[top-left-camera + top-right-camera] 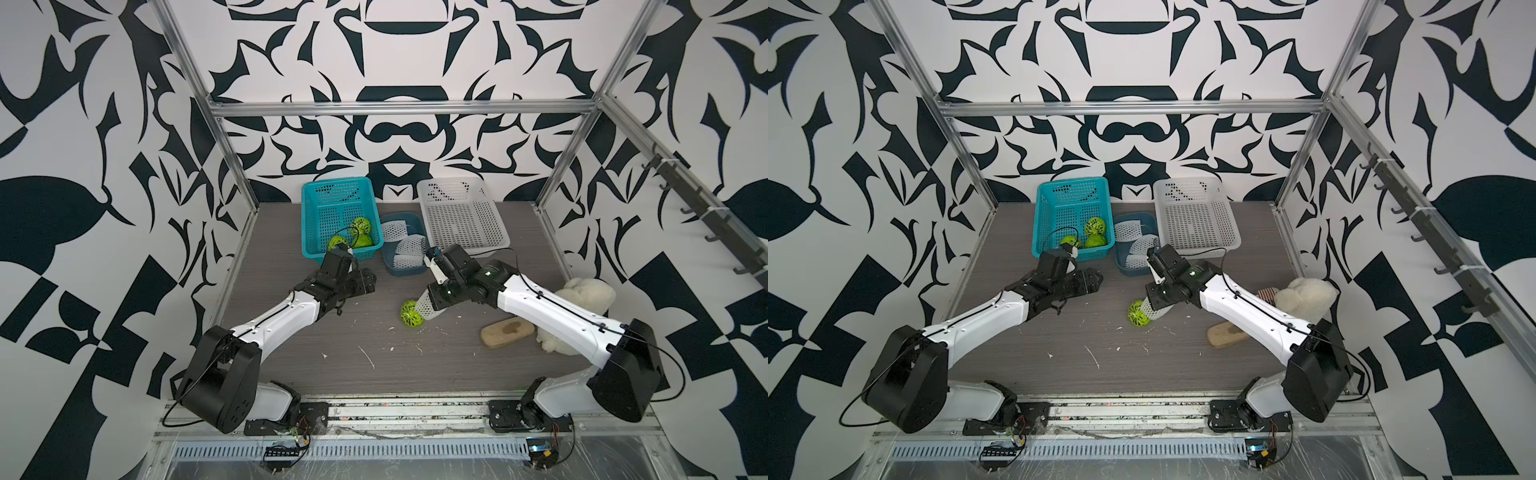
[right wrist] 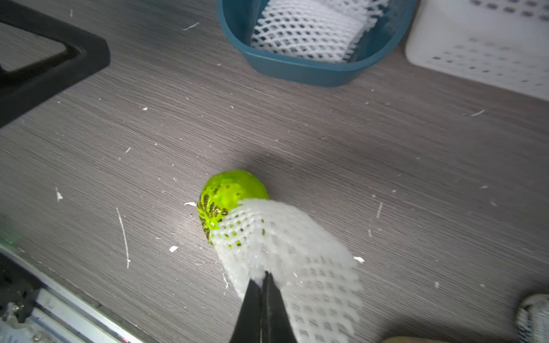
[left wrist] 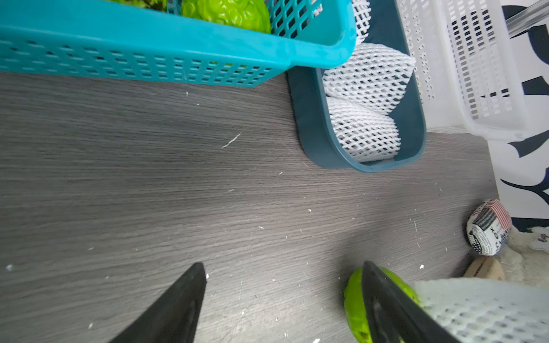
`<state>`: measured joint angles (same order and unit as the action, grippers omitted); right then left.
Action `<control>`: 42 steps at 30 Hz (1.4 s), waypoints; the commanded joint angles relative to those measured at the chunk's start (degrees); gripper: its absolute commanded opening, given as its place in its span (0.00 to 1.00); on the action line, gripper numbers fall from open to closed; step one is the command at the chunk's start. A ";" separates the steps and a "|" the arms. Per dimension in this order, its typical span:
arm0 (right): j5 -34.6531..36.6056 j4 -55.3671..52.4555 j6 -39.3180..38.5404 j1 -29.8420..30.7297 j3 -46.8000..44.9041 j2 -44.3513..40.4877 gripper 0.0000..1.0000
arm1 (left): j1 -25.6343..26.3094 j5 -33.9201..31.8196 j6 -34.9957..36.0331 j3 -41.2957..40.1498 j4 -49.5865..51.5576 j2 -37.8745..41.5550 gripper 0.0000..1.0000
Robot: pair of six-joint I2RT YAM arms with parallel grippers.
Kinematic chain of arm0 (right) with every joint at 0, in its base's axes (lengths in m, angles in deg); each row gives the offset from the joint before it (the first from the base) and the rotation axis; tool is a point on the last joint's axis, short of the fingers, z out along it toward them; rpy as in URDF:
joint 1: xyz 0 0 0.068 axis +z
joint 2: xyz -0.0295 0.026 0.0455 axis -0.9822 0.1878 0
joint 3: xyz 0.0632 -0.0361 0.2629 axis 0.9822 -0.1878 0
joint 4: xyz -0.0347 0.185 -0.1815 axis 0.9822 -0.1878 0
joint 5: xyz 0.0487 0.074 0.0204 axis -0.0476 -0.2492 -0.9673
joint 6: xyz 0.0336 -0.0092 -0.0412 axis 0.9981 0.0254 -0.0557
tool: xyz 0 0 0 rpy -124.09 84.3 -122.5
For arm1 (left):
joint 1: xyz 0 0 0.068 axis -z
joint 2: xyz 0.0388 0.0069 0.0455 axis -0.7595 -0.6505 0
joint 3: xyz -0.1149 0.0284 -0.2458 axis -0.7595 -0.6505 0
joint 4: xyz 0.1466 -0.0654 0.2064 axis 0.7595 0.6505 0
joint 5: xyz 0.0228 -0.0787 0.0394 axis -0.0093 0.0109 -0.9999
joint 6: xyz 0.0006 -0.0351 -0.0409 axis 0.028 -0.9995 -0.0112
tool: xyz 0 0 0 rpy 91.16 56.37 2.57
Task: Sleeve custard apples in foam nets
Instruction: Put on the foam net on the custard apple.
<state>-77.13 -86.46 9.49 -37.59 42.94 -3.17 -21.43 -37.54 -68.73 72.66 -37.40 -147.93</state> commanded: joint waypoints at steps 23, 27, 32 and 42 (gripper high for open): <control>1.03 0.35 0.91 1.24 1.90 4.34 0.00 | 0.07 0.92 1.07 -0.21 -0.42 -0.49 0.84; 1.61 -1.48 0.34 1.24 3.11 4.71 0.00 | 0.12 1.90 1.01 0.78 -0.77 -1.85 0.84; -7.69 3.35 0.72 1.37 3.97 6.93 0.00 | 0.05 2.17 1.01 0.89 -1.13 -1.99 0.84; -9.86 7.54 3.82 3.59 4.97 12.00 0.00 | 0.10 1.76 0.75 -1.24 -1.83 -1.25 0.84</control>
<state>-87.21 -80.14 11.94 -34.53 45.41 8.50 -21.43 -36.16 -68.62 71.81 -38.38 -149.66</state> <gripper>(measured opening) 0.048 0.838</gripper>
